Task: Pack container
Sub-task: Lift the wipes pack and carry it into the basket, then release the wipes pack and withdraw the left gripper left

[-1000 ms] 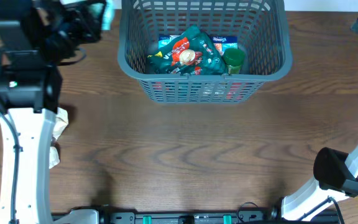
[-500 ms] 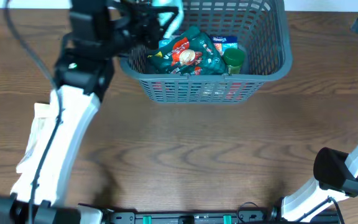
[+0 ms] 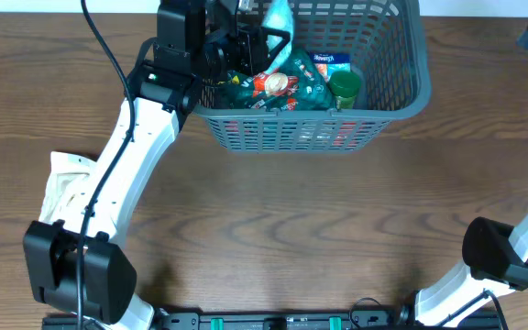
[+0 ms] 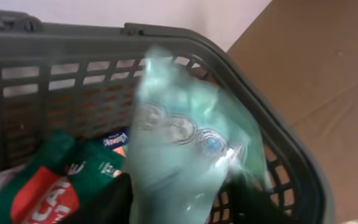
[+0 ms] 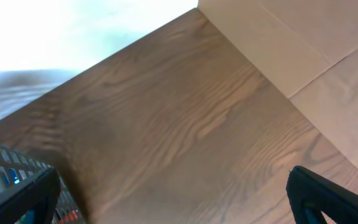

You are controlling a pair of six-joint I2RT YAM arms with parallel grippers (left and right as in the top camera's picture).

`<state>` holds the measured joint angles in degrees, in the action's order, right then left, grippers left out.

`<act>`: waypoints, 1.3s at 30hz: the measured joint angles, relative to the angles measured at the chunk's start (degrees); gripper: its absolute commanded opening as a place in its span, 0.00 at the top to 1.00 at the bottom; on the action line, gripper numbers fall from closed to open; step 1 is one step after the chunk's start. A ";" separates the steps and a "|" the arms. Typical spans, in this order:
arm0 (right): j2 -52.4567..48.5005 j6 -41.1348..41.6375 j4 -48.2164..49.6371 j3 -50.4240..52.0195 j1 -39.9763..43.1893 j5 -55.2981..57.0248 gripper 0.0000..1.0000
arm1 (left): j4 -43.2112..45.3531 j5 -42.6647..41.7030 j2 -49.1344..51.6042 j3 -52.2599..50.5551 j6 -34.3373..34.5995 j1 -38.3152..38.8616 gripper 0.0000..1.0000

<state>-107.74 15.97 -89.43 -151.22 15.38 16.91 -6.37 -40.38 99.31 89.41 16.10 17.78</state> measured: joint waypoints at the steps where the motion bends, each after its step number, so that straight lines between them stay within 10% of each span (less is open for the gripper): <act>1: 0.00 0.00 0.02 0.00 0.00 0.00 0.01 | 0.20 -0.04 0.00 0.09 0.07 0.02 0.09; 18: 0.00 0.00 0.02 0.00 0.00 -0.02 0.01 | -3.98 -1.05 -0.02 3.30 1.92 -4.63 0.02; 39: 0.00 0.00 0.04 0.00 0.00 0.00 0.01 | -59.87 40.17 -7.15 14.03 0.42 -28.65 0.01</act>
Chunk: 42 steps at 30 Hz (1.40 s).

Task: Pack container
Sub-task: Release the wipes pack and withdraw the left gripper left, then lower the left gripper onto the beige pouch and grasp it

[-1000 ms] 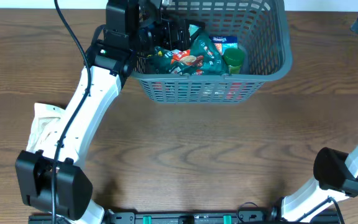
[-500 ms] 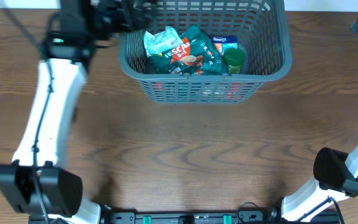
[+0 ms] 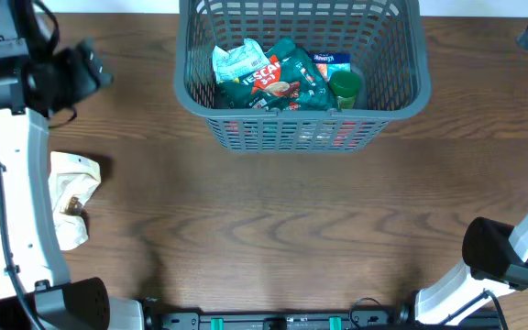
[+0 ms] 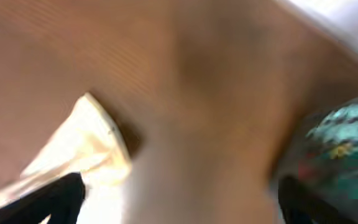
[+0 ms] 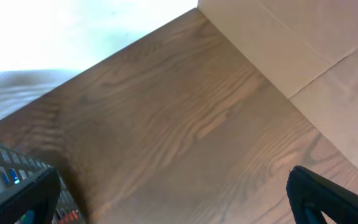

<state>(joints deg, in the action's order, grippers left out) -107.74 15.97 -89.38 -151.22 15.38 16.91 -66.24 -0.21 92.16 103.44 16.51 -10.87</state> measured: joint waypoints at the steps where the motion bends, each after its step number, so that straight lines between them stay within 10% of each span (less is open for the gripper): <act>1: 0.00 0.00 -0.02 0.00 0.00 0.00 0.01 | -2.05 2.05 0.00 0.02 -0.85 -0.07 0.01; 18: 0.00 0.00 -0.04 0.00 0.00 -0.02 0.01 | -10.49 17.77 -0.02 -8.68 -15.26 -1.20 0.01; 42: 0.00 0.00 -0.02 0.00 0.00 0.00 0.01 | -4.15 3.54 -0.02 -23.50 -30.51 -14.16 0.01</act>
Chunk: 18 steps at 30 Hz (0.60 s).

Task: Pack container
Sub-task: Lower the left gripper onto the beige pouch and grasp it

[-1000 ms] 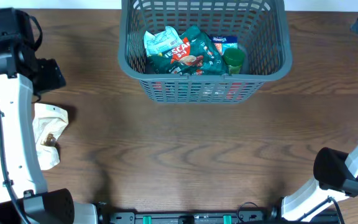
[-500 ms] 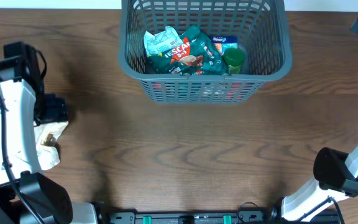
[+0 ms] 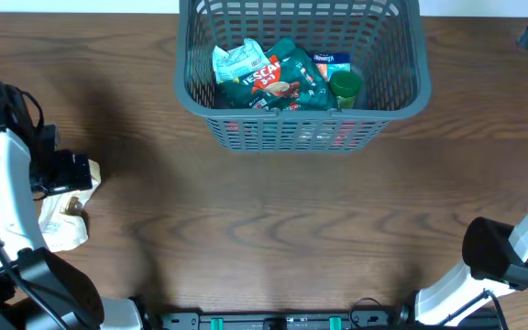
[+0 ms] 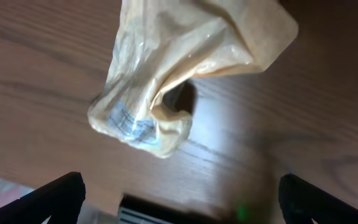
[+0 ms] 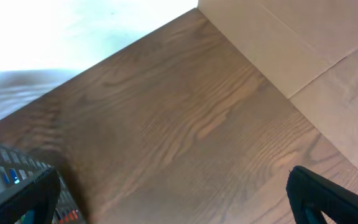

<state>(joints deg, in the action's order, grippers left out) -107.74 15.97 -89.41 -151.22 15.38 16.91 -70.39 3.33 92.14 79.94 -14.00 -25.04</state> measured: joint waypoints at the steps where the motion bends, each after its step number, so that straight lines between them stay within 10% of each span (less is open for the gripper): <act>1: 0.00 0.00 0.00 0.00 0.00 0.00 0.01 | 0.42 -0.26 0.00 0.00 0.00 0.02 0.01; 18: 0.00 0.00 0.00 0.00 0.00 0.00 0.01 | 2.49 -1.60 -0.85 -0.17 2.40 0.02 0.01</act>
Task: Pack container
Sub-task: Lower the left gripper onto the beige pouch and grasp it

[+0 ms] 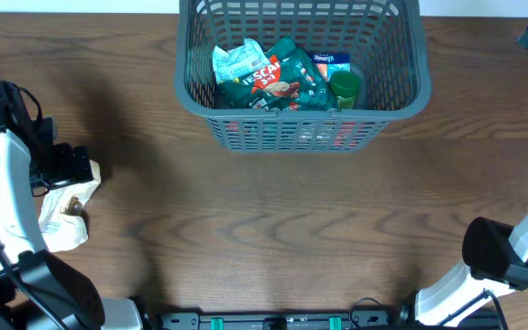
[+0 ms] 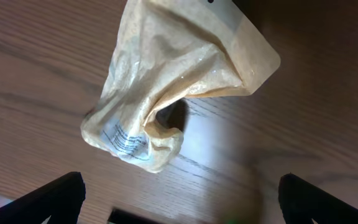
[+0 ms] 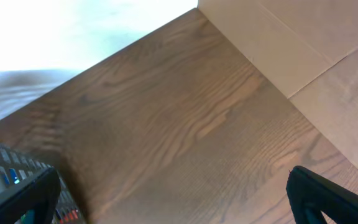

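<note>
A grey mesh basket (image 1: pixel 401 101) stands at the back centre with several snack packets (image 1: pixel 282 78) inside, a pale green-white one at its left. On the table at the far left lies a crumpled beige bag (image 1: pixel 62 215), which fills the left wrist view (image 2: pixel 173 81). My left gripper (image 1: pixel 76 170) hovers over the bag's upper end, open (image 2: pixel 182 202), with nothing between its fingers. At the far back right my right gripper is open (image 3: pixel 176 199) over bare wood.
The basket's corner (image 3: pixel 5 171) shows at the lower left of the right wrist view. Brown wooden table (image 1: pixel 273 220) lies between bag and basket. A black rail runs along the front edge (image 1: pixel 273 321).
The left gripper has shifted slightly toward the back over the beige bag and is still open. The bag, the basket and the right arm have not moved.
My left gripper held a pale teal packet over the basket's left side. Then that packet lay in the basket and the left arm was out at the table's left, open. Then it hovered over the beige bag, as it does now.
</note>
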You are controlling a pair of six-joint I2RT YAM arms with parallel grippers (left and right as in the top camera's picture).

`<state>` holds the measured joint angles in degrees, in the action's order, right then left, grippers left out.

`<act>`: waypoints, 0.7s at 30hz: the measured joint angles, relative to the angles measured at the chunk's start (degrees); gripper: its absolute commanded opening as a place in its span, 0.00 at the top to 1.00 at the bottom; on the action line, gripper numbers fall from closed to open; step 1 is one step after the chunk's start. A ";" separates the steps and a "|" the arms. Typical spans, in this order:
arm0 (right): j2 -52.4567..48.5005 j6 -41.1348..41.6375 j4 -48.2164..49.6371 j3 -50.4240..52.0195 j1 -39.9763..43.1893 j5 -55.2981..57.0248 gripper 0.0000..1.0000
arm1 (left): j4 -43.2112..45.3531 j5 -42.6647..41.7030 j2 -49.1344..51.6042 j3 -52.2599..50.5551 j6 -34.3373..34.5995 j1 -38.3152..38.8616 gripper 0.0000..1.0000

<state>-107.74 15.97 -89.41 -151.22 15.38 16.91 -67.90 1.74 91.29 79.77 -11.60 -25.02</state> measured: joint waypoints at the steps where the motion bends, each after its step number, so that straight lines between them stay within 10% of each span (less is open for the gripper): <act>1: 0.00 0.00 0.00 0.00 0.00 -0.02 0.01 | 0.35 -0.07 -0.68 -0.35 0.09 0.00 0.01; 21: 0.00 0.00 0.00 0.00 0.00 0.00 0.01 | 7.61 -0.04 -18.32 -22.62 -7.50 0.00 0.01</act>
<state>-107.74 15.97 -89.41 -151.22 15.38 16.91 -60.29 1.69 72.97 57.14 -19.09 -25.02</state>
